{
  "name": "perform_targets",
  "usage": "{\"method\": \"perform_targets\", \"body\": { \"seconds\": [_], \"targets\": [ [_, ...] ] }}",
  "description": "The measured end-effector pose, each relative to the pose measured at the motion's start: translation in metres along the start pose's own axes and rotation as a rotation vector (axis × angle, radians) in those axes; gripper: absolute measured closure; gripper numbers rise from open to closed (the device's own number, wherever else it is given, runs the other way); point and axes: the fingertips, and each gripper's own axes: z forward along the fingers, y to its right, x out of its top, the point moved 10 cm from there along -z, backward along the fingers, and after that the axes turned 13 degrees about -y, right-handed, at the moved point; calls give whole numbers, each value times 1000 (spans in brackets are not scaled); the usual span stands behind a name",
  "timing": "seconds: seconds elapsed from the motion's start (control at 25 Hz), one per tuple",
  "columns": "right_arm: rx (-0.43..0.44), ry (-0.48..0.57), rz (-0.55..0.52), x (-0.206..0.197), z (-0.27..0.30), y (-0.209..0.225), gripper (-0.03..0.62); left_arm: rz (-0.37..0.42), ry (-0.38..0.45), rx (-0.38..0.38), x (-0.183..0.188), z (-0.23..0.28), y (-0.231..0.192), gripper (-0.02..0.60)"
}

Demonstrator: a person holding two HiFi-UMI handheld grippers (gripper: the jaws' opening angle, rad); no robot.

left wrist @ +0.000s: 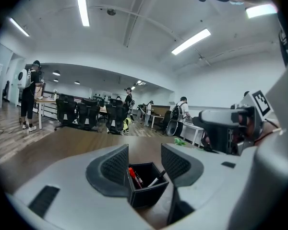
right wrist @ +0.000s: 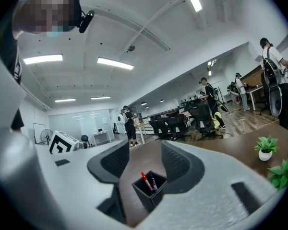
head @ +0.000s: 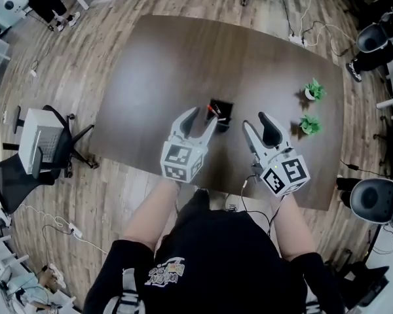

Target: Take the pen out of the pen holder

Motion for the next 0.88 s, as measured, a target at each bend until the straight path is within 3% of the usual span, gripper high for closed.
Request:
{"method": "perform_targets", "body": {
  "seconds": [0.56, 0.88],
  "targets": [
    [-95, -39, 39, -9, 18, 9, 379, -1, -155, -84, -26, 69, -32, 391],
    [-137, -53, 62, -17, 19, 9, 384, 2, -194, -103, -37, 82, -41, 405]
  ]
}}
